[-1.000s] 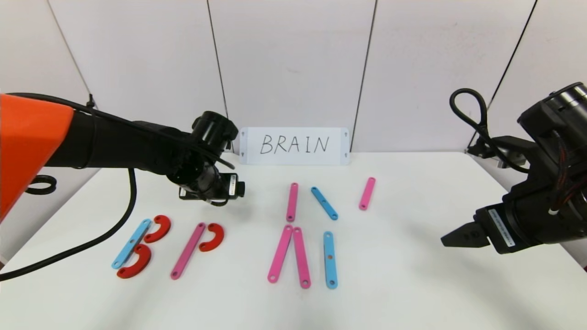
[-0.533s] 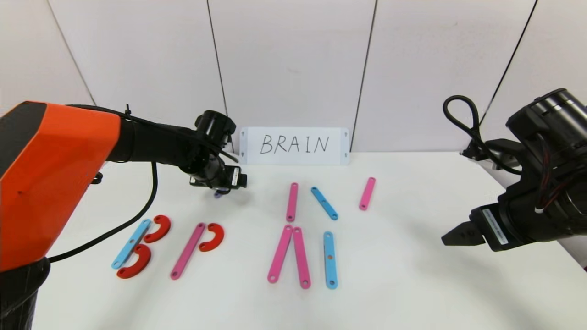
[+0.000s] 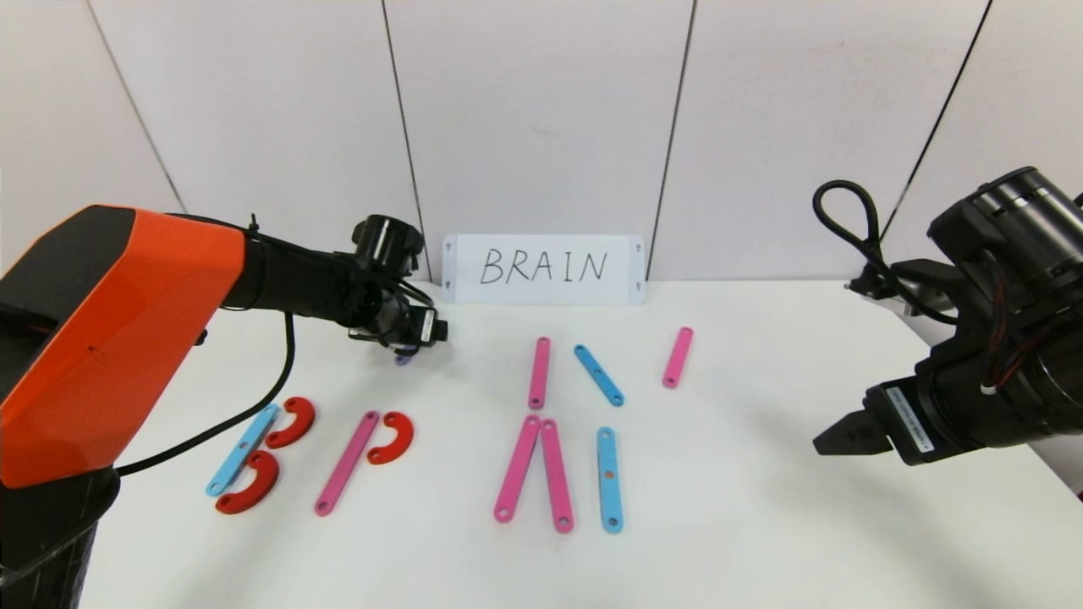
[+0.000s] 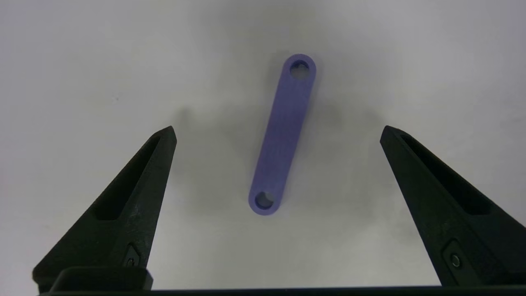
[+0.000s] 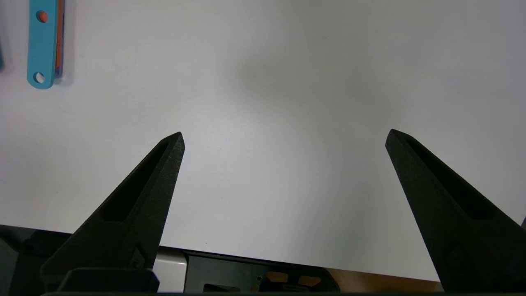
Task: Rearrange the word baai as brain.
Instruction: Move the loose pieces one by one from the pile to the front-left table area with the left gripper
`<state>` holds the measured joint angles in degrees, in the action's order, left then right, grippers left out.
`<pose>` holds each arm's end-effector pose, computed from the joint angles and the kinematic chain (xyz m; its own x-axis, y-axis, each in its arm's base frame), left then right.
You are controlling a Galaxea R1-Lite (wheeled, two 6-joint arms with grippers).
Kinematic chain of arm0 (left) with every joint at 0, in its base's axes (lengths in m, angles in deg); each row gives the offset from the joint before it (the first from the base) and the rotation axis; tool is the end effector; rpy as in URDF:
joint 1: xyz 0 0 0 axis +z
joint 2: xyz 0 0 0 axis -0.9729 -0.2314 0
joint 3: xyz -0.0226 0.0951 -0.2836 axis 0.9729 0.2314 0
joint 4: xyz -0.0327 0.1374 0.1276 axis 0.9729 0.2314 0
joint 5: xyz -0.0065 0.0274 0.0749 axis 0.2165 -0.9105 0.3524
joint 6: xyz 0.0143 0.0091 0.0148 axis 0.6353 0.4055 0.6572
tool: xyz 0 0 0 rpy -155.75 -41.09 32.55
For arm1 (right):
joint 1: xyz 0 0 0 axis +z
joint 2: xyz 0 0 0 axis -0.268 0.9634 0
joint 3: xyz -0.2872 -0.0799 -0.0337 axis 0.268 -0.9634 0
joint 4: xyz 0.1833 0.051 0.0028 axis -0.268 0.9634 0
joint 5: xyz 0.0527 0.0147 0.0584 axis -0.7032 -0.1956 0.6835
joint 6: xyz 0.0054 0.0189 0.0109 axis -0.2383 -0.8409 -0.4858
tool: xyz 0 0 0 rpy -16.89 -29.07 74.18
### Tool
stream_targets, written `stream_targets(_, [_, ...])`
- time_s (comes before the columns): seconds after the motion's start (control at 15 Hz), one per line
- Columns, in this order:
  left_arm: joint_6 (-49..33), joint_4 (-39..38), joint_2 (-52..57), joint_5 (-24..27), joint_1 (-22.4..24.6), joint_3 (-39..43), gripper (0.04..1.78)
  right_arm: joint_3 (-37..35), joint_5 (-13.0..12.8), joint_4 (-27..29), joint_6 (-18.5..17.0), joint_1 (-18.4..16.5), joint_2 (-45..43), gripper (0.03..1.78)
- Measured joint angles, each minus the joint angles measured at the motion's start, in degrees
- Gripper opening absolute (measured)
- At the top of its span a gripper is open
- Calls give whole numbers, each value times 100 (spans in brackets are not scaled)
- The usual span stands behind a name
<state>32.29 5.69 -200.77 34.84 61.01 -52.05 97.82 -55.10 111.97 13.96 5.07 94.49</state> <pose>0.4370 -0.1178 0.1241 0.7329 -0.0147 -0.6801 0.0718 0.9959 0.0558 0.2142 0.0778 0.2235 0.4816 0.0542 -0.8747 -0.1837 0.9821 -0.0404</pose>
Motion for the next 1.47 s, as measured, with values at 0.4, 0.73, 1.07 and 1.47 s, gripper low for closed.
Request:
stream_targets(0.4, [82, -6, -99, 274, 101, 0, 174, 0, -9, 0, 2, 2, 30, 171])
stream_targets(0.73, [73, -9, -116, 280, 104, 0, 174, 0, -9, 2, 2, 13, 33, 171])
stream_targets(1.07, [66, -9, -127, 280, 96, -1, 174, 0, -6, 0, 0, 11, 35, 171])
stream_targets(1.47, [71, -1, -177, 286, 93, -22, 172, -1, -17, 0, 0, 11, 29, 171])
